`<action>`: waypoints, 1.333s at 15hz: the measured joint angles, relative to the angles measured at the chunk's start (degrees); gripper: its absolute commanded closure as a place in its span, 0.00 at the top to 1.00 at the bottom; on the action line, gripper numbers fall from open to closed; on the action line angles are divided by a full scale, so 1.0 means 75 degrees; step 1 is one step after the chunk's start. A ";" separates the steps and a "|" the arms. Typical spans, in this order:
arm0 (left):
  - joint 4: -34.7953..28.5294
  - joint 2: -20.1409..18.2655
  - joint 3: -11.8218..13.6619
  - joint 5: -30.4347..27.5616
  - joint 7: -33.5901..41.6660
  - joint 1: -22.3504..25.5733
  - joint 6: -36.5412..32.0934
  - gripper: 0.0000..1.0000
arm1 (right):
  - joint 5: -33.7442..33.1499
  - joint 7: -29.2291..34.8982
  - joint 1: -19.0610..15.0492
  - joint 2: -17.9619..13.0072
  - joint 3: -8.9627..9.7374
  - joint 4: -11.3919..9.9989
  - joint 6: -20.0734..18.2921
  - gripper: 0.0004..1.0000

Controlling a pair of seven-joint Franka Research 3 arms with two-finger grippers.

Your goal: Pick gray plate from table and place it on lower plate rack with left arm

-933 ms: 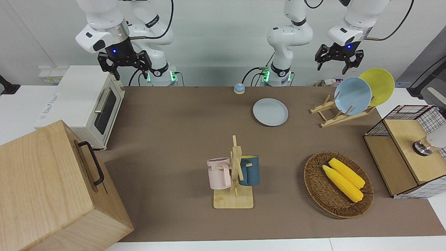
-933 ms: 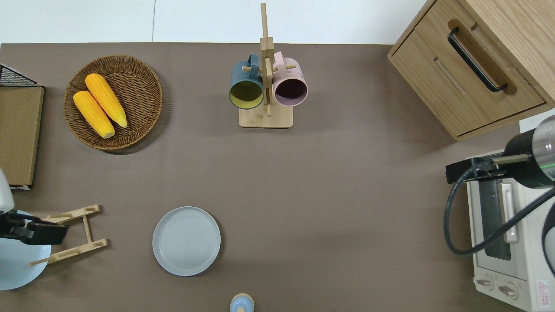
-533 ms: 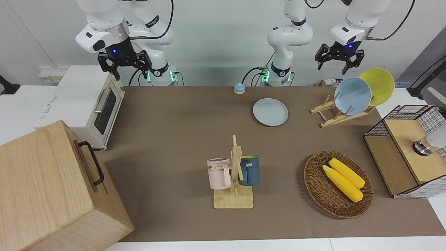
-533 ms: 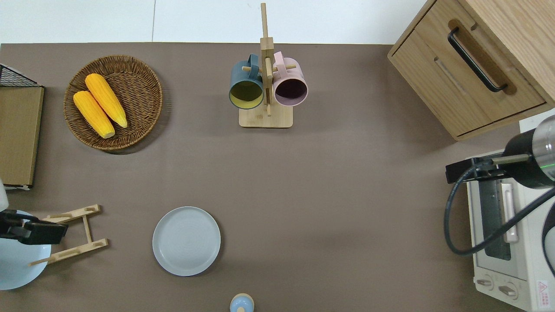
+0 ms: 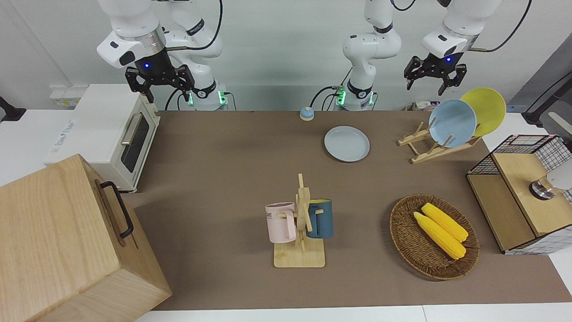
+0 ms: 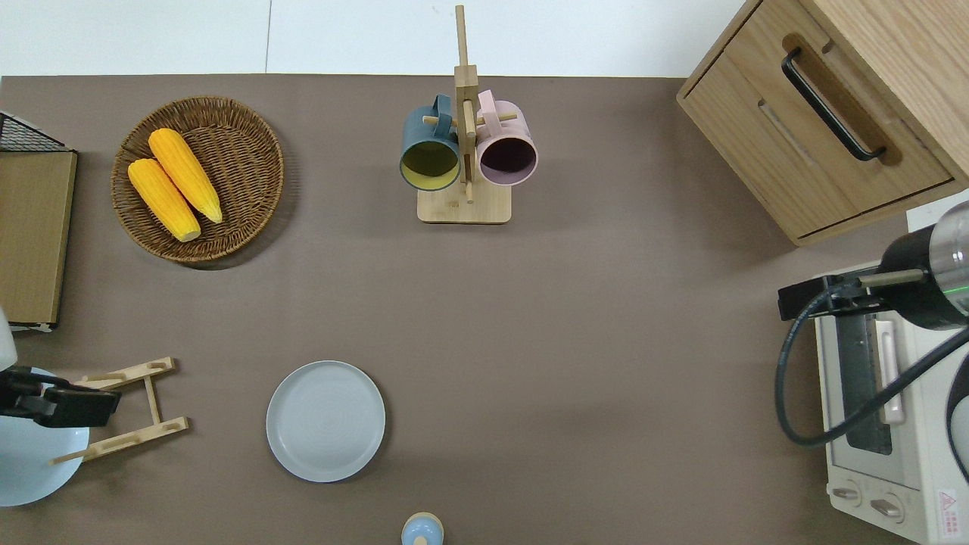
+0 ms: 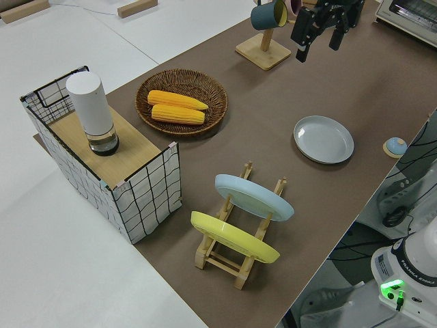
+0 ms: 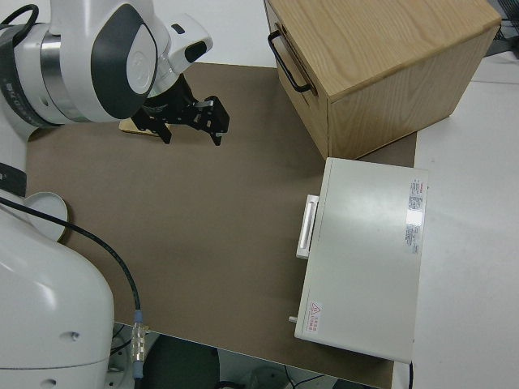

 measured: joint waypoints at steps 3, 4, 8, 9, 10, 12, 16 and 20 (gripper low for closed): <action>0.0003 -0.0001 0.0017 0.0000 -0.0007 0.0001 -0.0012 1.00 | 0.0000 0.0000 0.0000 0.0000 0.0000 0.0000 0.0000 0.99; 0.0005 -0.0004 0.0028 0.0000 -0.0186 0.0006 -0.0072 1.00 | 0.0000 0.0000 0.0000 0.0000 0.0000 0.0000 0.0000 0.99; -0.0015 -0.0006 -0.0029 -0.0188 -0.1687 -0.0003 -0.0192 1.00 | 0.0000 0.0000 0.0000 0.0000 0.0000 0.0000 0.0000 0.99; -0.0059 -0.0014 -0.0035 -0.0241 -0.1776 -0.0003 -0.0233 1.00 | 0.0000 0.0000 0.0000 0.0000 0.0000 0.0000 0.0000 0.99; -0.0212 -0.0054 -0.0036 -0.0268 -0.1812 -0.0003 -0.0251 1.00 | 0.0000 0.0000 0.0000 0.0000 0.0000 0.0000 0.0000 0.99; -0.0762 -0.0250 -0.0048 -0.0293 -0.1824 -0.0005 -0.0082 1.00 | 0.0000 0.0000 0.0000 0.0000 0.0000 0.0000 0.0000 0.99; -0.2088 -0.0830 -0.0071 -0.0449 -0.1844 -0.0007 0.0646 1.00 | 0.0000 0.0000 0.0000 0.0000 0.0000 0.0000 0.0000 0.99; -0.3162 -0.1112 -0.0208 -0.0539 -0.1848 -0.0079 0.1465 1.00 | 0.0000 0.0000 0.0000 0.0000 0.0000 0.0000 0.0000 0.99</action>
